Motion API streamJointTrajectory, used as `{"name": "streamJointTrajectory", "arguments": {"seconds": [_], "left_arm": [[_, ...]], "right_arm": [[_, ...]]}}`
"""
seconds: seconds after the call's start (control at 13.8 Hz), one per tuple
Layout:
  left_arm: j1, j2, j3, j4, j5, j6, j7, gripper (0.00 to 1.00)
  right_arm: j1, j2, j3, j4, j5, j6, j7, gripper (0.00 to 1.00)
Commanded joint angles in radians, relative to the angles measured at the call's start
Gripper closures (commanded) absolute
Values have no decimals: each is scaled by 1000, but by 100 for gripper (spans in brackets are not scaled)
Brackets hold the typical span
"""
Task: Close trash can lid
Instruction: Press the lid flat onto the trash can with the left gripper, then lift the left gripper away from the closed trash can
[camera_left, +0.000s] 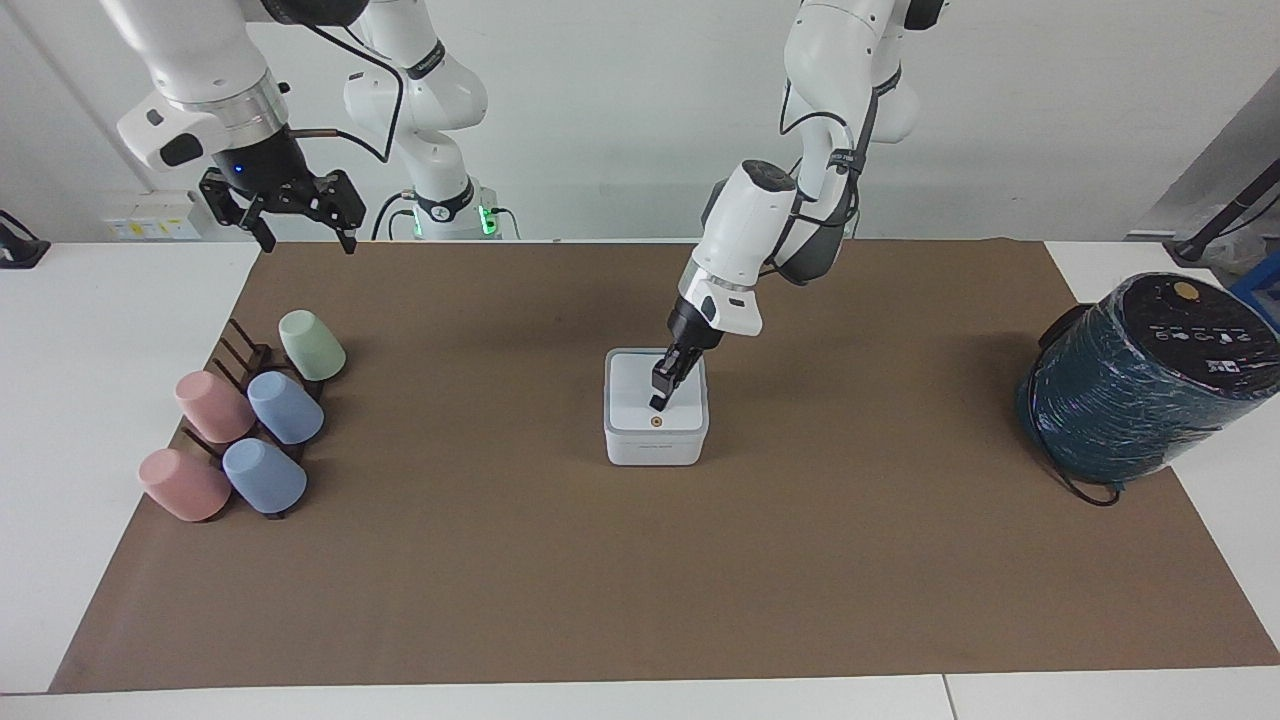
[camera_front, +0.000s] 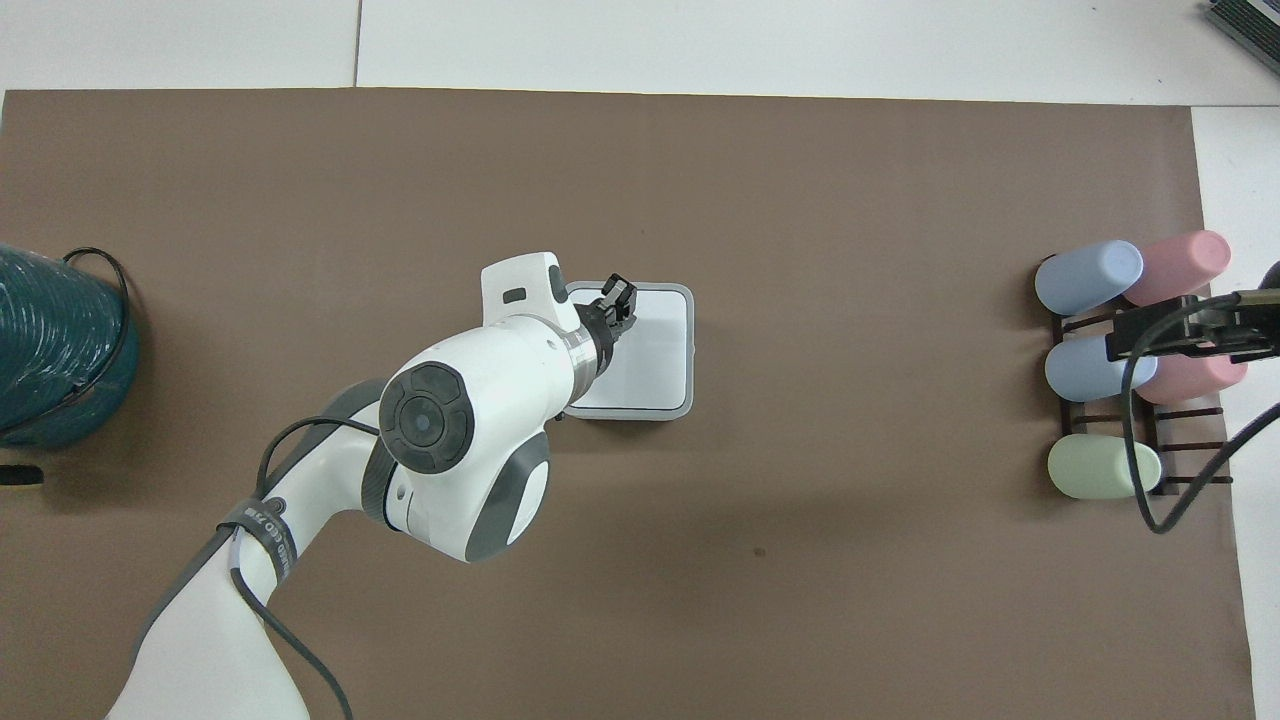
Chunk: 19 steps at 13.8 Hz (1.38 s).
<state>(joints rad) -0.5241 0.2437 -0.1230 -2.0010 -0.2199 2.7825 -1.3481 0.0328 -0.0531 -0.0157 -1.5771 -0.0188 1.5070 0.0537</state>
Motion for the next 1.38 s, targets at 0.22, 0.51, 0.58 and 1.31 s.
{"name": "streamJointTrajectory", "arguments": {"seconds": [0.22,0.51,0.58,1.31], "left_arm": [[-2,39,20,126,4,-191,4,99],[12,34,20,154,25,-261,6,99],[13,31,22,163,27,-282,6,99],[249,6,32,502,93,-949,399,99]], "right_arm": [[-5,-22,2,-23,7,-1,-11,0],[-5,-22,2,-23,7,-1,-11,0],[-5,-22,2,-23,7,-1,-11,0],[-5,-22,3,-24,7,-1,-12,0]]}}
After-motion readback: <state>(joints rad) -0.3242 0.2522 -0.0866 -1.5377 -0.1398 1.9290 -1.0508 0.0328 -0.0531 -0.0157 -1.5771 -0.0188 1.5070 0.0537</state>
